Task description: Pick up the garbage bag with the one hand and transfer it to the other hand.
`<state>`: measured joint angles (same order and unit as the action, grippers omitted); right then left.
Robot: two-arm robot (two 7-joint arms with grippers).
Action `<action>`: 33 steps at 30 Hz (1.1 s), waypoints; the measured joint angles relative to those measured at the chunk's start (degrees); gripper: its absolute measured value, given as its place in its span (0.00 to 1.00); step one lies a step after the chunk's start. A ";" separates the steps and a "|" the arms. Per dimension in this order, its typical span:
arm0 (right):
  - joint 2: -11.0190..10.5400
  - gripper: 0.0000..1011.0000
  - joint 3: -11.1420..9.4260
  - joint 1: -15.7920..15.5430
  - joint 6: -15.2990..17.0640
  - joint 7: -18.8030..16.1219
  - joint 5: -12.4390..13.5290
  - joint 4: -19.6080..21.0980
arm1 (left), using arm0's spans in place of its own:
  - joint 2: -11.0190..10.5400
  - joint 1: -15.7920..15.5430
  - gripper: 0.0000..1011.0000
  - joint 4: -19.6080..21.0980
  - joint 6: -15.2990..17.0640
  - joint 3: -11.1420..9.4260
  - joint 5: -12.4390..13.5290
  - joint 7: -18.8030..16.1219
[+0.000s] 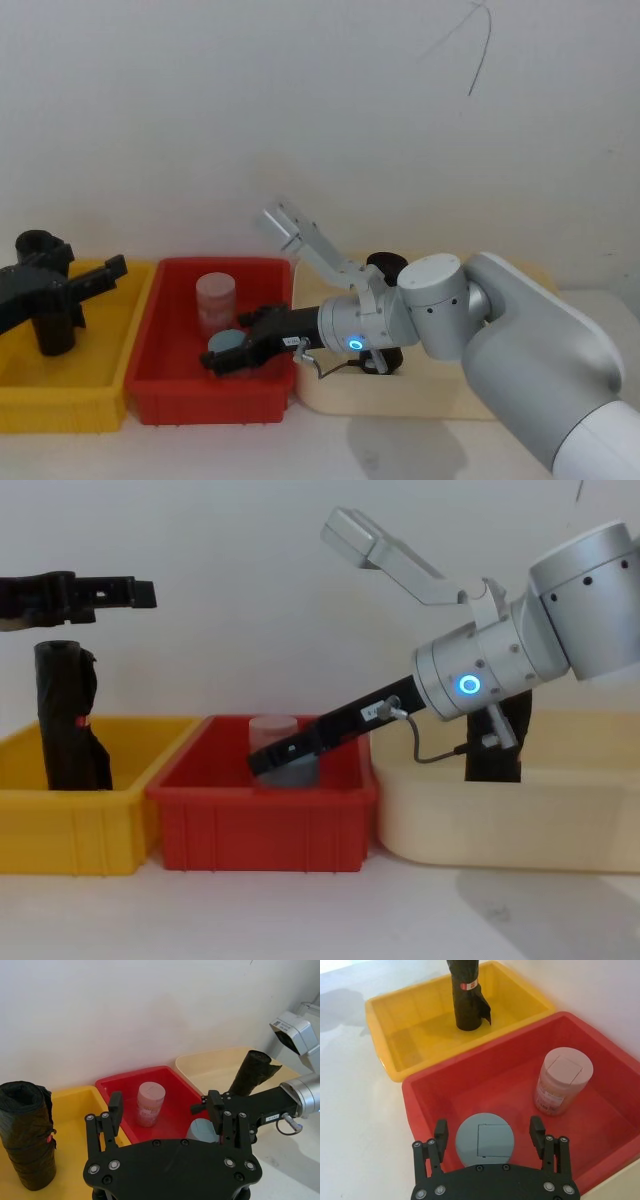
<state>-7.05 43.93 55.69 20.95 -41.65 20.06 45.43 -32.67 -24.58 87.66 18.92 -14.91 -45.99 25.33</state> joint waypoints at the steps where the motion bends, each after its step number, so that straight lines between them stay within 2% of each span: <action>1: 0.05 0.99 -0.01 0.00 -0.04 0.01 -0.05 -0.12 | 0.00 0.00 0.99 0.00 0.00 0.00 0.00 0.00; 10: 0.06 0.98 -0.10 -0.04 -0.26 -0.02 -0.62 -1.24 | 0.00 0.00 0.99 0.00 0.00 0.00 0.00 0.00; 17: -0.07 0.84 -0.21 -0.25 -1.04 -0.57 -1.06 -2.06 | 0.00 0.00 0.99 0.00 0.00 0.00 0.00 0.00; 19: -0.09 0.75 -0.22 -0.29 -1.28 -0.80 -1.17 -2.25 | 0.00 0.00 0.99 0.00 0.00 0.00 0.00 0.00; 24: -0.08 0.64 -0.36 -0.31 -1.65 -1.10 -1.38 -2.57 | 0.00 0.00 0.99 0.00 0.00 0.00 0.00 0.00; 33: 0.01 0.64 -1.21 -0.33 -2.02 -1.13 -1.53 -2.87 | 0.00 0.00 0.99 0.00 0.00 0.00 0.00 0.00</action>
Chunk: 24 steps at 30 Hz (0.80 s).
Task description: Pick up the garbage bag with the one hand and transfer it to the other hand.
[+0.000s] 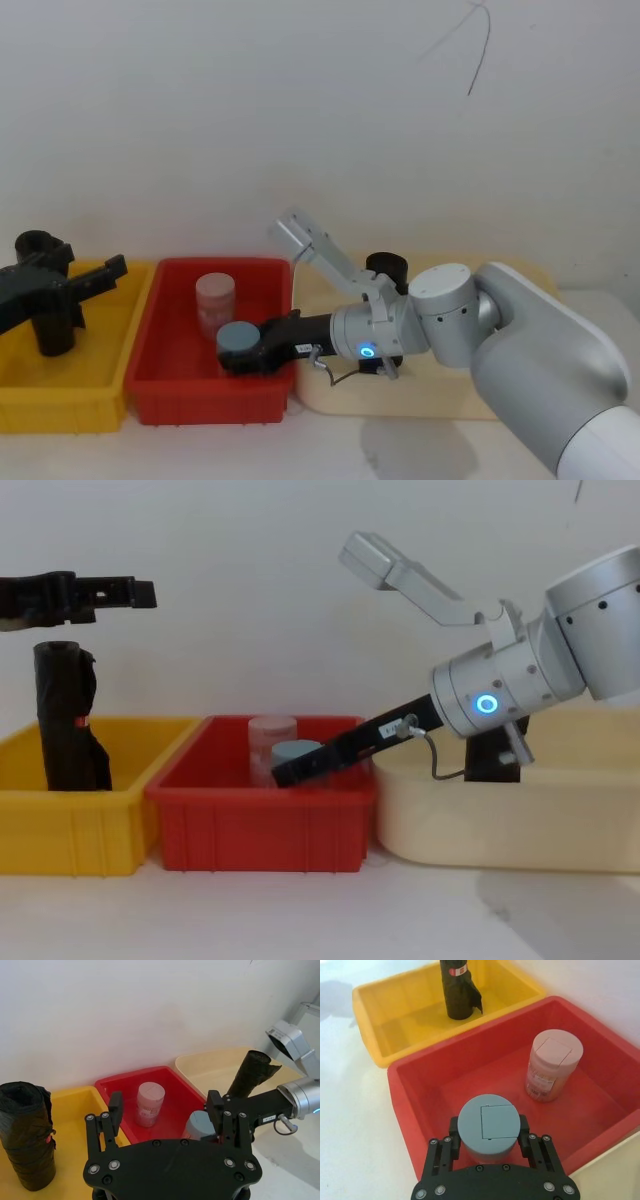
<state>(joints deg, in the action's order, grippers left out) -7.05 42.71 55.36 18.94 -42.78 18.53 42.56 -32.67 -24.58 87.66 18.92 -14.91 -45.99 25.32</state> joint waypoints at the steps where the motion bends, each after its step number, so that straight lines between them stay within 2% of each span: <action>1: 0.00 0.64 -0.12 0.00 -0.02 0.01 0.01 0.05 | 0.00 0.00 0.99 0.00 0.00 0.00 0.00 0.00; 7: -0.14 0.64 -1.56 0.02 -0.09 0.46 0.73 1.45 | 0.00 0.00 0.99 0.00 0.00 0.00 0.00 0.00; 14: -1.27 0.64 -3.93 0.22 0.14 1.23 2.24 4.57 | 0.00 0.00 0.99 0.00 0.00 0.00 0.00 0.00; 17: -2.43 0.64 -5.28 0.25 0.40 1.67 3.10 6.45 | 0.00 0.00 0.99 0.00 0.00 0.00 0.00 0.00; 24: -4.49 0.64 -6.77 -0.03 0.81 2.69 3.76 8.50 | 0.00 0.00 0.99 0.00 0.00 0.00 0.00 0.00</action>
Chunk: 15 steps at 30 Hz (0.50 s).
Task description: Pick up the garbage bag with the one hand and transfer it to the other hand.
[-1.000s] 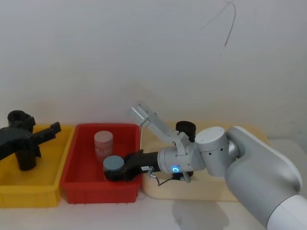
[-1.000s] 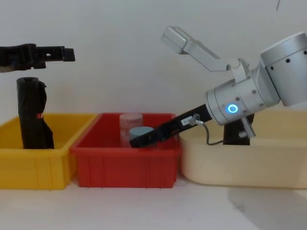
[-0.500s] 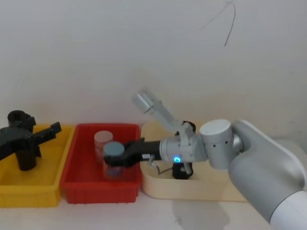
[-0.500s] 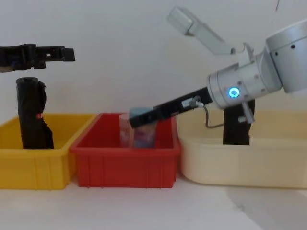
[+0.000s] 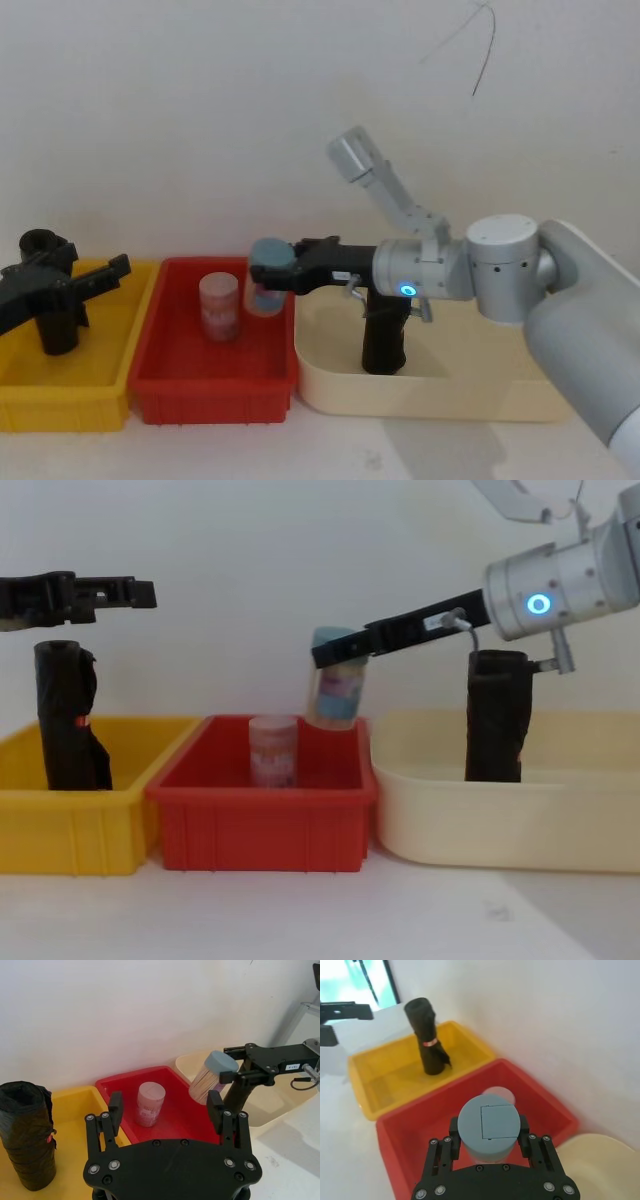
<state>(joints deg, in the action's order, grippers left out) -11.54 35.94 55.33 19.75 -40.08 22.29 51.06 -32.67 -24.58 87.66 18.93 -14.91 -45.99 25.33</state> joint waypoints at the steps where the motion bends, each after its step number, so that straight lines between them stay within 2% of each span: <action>1: -0.48 0.64 -0.21 -0.16 0.09 0.31 0.06 0.23 | 0.00 0.00 0.99 0.00 0.00 0.00 0.00 0.00; 15: -4.68 0.64 -1.69 -2.33 0.44 4.67 -1.01 1.12 | 0.00 0.00 0.99 0.00 0.00 0.00 0.00 0.00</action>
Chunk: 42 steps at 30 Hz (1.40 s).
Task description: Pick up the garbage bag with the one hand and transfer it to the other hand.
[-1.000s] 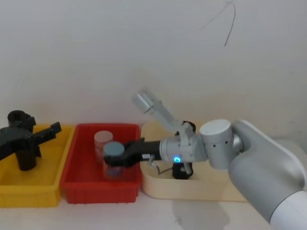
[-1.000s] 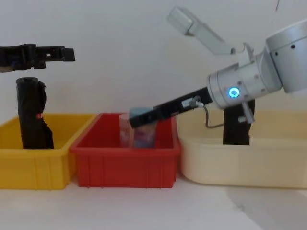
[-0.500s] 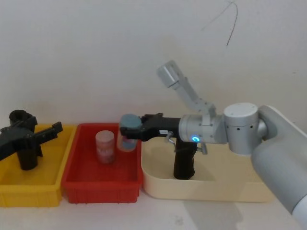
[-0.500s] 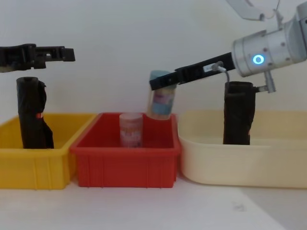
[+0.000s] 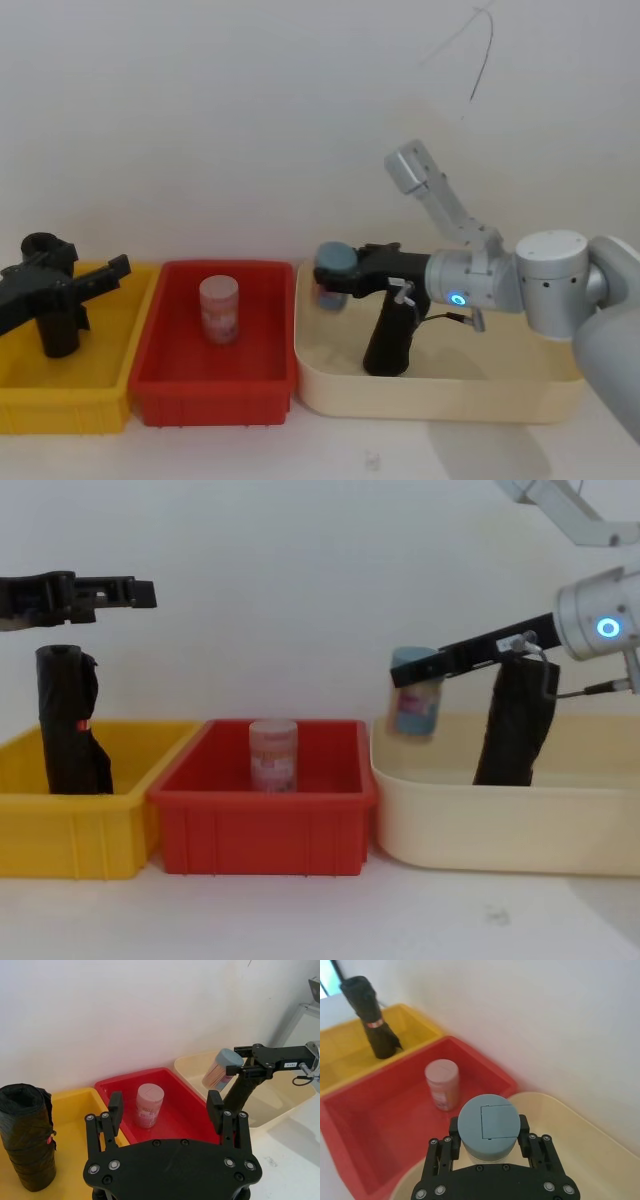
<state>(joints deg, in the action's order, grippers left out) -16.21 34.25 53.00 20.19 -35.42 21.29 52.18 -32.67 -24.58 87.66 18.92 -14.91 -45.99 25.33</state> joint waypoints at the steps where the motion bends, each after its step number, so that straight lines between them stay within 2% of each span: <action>1: -0.33 0.64 -0.13 -0.20 -0.07 0.46 -0.19 0.13 | 0.00 0.00 0.99 0.00 0.00 0.00 0.00 0.00; 13: -1.98 0.64 -1.21 -1.55 -0.78 2.59 -1.12 2.26 | 0.00 0.00 0.99 0.00 0.00 0.00 0.00 0.00; 15: -2.16 0.67 -1.36 -1.69 -0.83 2.87 -1.25 2.62 | 0.00 0.00 0.99 0.00 0.00 0.00 0.00 0.00; 17: -2.26 0.76 -1.45 -1.79 -0.88 2.99 -1.32 2.84 | 0.00 0.00 0.99 0.00 0.00 0.00 0.00 0.00; 18: -2.34 0.76 -1.53 -1.85 -0.91 3.10 -1.38 3.01 | 0.00 0.00 0.99 0.00 0.00 0.00 0.00 0.00; 23: -2.57 0.93 -1.73 -2.01 -1.09 3.39 -1.52 3.44 | 0.00 0.00 0.99 0.00 0.00 0.00 0.00 0.00; 27: -2.71 0.99 -1.83 -2.10 -1.17 3.61 -1.60 3.68 | 0.00 0.00 0.99 0.00 0.00 0.00 0.00 0.00; 36: -2.84 0.99 -2.13 -2.35 -1.19 3.77 -1.68 4.33 | 0.00 0.00 0.99 0.00 0.00 0.00 0.00 0.00; 42: -3.02 0.99 -2.95 -3.86 -0.28 4.39 -1.02 7.29 | 0.00 0.00 0.99 0.00 0.00 0.00 0.00 0.00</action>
<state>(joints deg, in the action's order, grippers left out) -19.24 31.30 49.13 19.92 -31.03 20.27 59.47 -32.67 -24.58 87.66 18.92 -14.91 -45.99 25.33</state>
